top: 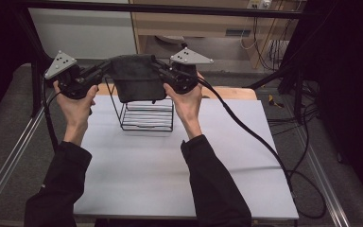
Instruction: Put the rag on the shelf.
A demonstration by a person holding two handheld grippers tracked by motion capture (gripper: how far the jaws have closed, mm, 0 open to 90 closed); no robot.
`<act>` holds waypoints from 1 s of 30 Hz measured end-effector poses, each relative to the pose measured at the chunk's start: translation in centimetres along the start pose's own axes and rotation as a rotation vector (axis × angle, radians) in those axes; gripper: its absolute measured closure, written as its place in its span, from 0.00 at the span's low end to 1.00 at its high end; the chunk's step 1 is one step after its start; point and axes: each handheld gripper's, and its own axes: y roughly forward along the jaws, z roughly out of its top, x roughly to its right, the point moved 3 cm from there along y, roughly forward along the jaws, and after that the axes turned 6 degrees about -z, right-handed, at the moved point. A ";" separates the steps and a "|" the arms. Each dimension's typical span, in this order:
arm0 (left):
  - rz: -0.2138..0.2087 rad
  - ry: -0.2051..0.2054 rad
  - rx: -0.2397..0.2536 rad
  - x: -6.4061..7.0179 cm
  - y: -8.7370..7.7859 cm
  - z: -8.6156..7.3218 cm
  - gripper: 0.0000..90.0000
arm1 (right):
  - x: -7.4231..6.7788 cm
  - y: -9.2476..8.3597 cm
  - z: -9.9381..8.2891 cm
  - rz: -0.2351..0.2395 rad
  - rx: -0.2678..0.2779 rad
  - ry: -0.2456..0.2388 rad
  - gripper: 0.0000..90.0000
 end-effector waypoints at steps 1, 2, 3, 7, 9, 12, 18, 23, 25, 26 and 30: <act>0.000 -0.001 -0.005 0.1 -0.1 -0.1 0.89 | 0.0 -0.1 -0.1 0.004 -0.004 0.004 0.90; -0.003 -0.005 -0.008 0.1 -0.2 -0.2 0.89 | -0.1 -0.1 -0.2 0.010 -0.010 0.007 0.90; -0.005 -0.008 -0.008 0.1 -0.3 -0.3 0.89 | -0.2 -0.2 -0.4 0.012 -0.013 0.003 0.90; -0.012 -0.003 -0.031 0.4 -0.5 -0.8 0.87 | -0.2 -0.5 -0.9 0.029 -0.030 0.009 0.90; -0.015 0.001 -0.042 0.5 -0.8 -1.1 0.87 | -0.4 -0.6 -1.1 0.031 -0.043 0.009 0.89; -0.020 0.010 -0.057 0.8 -1.2 -1.5 0.86 | -0.7 -0.8 -1.3 0.033 -0.059 -0.009 0.89; -0.029 0.012 -0.088 1.2 -1.6 -2.1 0.85 | -0.8 -1.3 -2.2 0.049 -0.075 0.001 0.87; -0.036 0.018 -0.128 1.5 -1.8 -2.5 0.82 | -1.0 -1.8 -2.6 0.052 -0.100 -0.022 0.81; -0.036 0.021 -0.134 1.6 -1.9 -2.6 0.82 | -1.2 -1.9 -2.7 0.054 -0.113 -0.022 0.77; -0.029 0.038 -0.152 1.7 -2.0 -2.8 0.82 | -1.3 -2.0 -2.8 0.055 -0.122 -0.026 0.74; -0.034 0.059 -0.181 1.8 -2.1 -3.1 0.81 | -1.6 -2.4 -2.9 0.055 -0.136 -0.048 0.70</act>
